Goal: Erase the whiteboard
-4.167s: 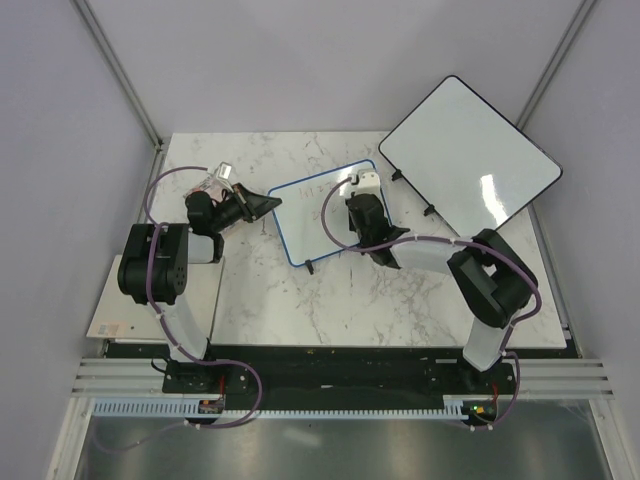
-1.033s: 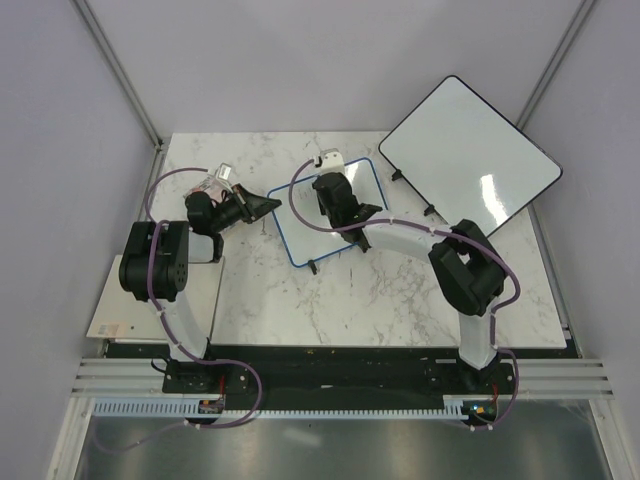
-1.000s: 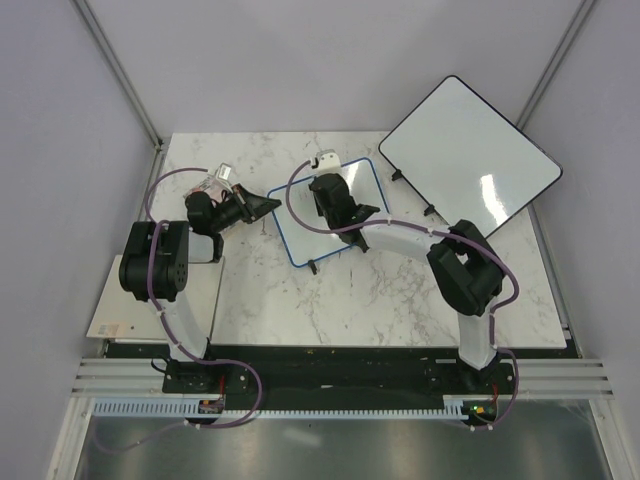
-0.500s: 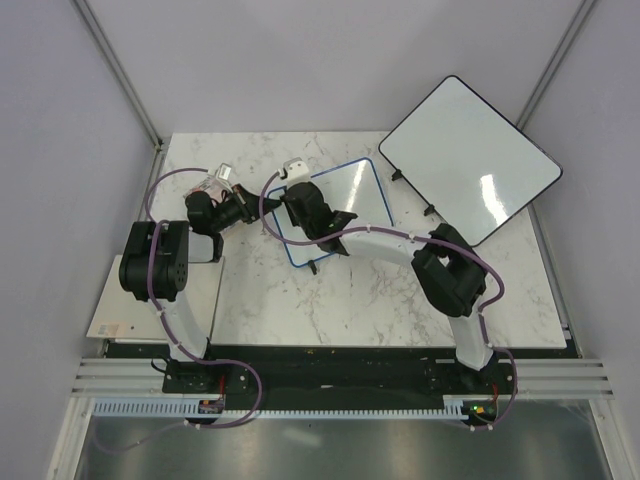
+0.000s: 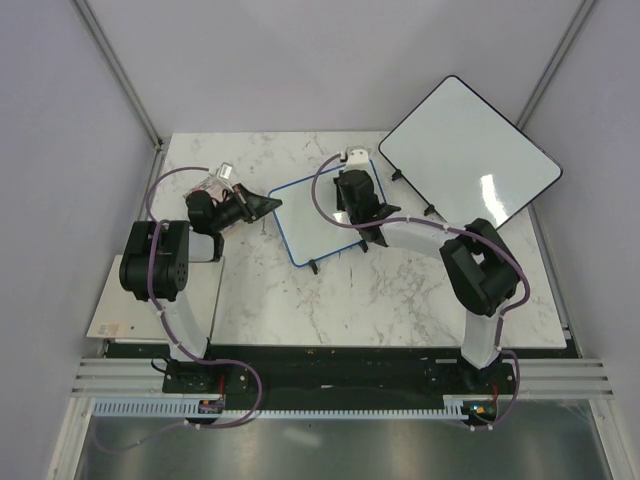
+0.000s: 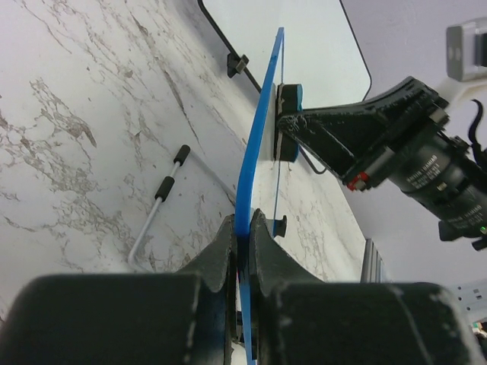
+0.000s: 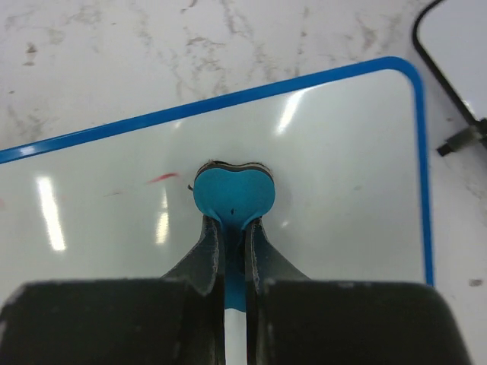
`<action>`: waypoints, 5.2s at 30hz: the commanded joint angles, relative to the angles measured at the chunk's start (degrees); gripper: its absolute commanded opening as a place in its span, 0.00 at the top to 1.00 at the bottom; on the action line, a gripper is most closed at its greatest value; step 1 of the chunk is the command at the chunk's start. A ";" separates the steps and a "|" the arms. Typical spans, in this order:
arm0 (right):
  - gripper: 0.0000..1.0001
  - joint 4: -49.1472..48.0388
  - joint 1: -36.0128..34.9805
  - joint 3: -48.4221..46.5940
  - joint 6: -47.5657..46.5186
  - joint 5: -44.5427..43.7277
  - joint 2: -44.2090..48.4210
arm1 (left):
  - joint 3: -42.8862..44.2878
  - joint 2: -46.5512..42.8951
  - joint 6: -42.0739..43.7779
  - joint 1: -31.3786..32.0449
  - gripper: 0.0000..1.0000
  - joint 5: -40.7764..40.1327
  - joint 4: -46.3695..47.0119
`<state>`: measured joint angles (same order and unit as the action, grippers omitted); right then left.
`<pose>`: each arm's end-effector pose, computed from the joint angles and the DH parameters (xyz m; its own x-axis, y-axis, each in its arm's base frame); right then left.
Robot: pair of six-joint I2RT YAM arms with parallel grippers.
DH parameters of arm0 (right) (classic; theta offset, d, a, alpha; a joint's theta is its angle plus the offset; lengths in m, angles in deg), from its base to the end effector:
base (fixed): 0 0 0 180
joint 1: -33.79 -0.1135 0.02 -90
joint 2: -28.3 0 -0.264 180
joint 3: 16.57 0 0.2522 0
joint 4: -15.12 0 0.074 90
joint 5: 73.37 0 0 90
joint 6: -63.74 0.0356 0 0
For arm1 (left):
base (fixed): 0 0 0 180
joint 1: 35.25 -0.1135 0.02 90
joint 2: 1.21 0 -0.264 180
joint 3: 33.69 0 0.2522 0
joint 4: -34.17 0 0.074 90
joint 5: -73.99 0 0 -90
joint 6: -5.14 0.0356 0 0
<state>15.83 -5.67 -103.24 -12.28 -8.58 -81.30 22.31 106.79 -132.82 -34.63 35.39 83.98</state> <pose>0.3479 0.2667 0.2214 -0.3666 -0.0186 -0.9302 -0.1908 0.9800 0.0556 0.3527 -0.0316 0.1622 -0.6106 -0.4568 -0.6470 0.4991 0.4124 -0.7621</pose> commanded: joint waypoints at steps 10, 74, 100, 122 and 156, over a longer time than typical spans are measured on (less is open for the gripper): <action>1.00 2.42 4.66 17.34 4.04 -4.23 5.00 | -0.40 1.77 6.66 1.75 0.98 6.00 -2.84; 1.00 -12.78 -0.53 29.30 5.53 -3.62 5.89 | -0.93 2.65 4.99 1.84 0.98 6.87 -0.11; 1.00 -22.01 2.90 18.86 -0.97 0.78 4.93 | -0.84 3.26 3.67 1.84 0.98 7.31 1.47; 1.00 -0.65 4.48 -0.67 -1.94 21.69 -4.04 | -0.49 2.47 5.25 2.72 0.98 6.96 -0.64; 1.00 4.62 2.63 -7.52 0.97 6.60 -7.73 | -0.40 0.36 8.59 4.30 0.98 6.08 -4.86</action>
<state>10.51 -9.86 -110.38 -9.65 10.56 -87.11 22.93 107.52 -132.38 -34.10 35.06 83.65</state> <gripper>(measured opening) 0.069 0.061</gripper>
